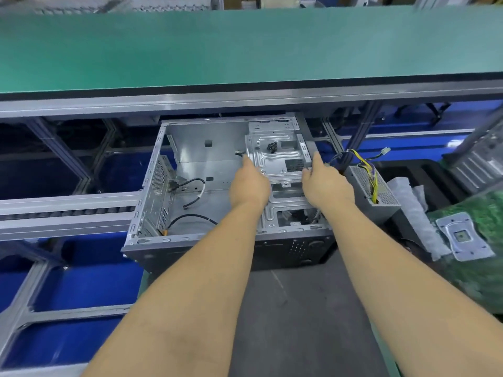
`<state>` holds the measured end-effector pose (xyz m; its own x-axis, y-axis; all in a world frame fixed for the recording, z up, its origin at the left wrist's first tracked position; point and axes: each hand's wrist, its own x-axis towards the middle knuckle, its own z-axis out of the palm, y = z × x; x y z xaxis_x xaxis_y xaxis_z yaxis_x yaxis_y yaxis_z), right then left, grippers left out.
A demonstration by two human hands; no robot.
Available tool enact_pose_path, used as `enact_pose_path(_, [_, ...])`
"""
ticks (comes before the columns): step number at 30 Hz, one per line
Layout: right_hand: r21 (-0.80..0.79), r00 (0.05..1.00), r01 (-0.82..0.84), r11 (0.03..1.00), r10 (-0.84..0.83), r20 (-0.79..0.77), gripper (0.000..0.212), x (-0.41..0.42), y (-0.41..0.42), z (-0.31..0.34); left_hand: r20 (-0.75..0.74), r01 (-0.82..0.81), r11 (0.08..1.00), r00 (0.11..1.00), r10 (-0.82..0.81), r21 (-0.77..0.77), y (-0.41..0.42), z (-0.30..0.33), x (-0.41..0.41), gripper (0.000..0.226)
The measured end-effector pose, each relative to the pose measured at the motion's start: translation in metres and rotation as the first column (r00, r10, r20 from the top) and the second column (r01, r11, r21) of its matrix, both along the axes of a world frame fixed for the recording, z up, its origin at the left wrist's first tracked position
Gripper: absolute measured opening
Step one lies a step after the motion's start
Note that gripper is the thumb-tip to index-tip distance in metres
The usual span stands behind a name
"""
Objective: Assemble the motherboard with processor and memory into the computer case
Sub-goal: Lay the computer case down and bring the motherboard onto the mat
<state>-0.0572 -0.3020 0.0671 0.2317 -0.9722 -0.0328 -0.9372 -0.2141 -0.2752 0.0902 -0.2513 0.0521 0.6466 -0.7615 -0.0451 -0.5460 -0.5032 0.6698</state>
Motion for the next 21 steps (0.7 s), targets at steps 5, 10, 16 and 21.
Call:
enact_pose_path(5, [0.010,0.999,-0.006,1.000,0.006,-0.034,0.058,-0.013,0.025,-0.007,0.090,0.011,0.999,0.996,-0.015,0.045,0.000,0.000,-0.003,0.046])
enact_pose_path(10, [-0.006,0.999,0.008,1.000,-0.008,-0.041,0.057,-0.008,0.009,-0.006,0.043,0.011,1.000,0.999,-0.012,0.025,-0.013,0.006,-0.001,0.054])
enact_pose_path(16, [0.129,0.943,0.018,0.991,-0.060,0.326,0.050,-0.026,0.008,-0.001,0.294,0.028,0.983,0.952,-0.081,0.180,0.001,0.014,-0.016,0.052])
enact_pose_path(21, [-0.002,0.876,0.240,0.971,-0.215,0.432,0.046,-0.110,0.007,0.002,0.421,0.282,0.959,0.873,-0.246,-0.025,-0.010,0.056,-0.083,0.042])
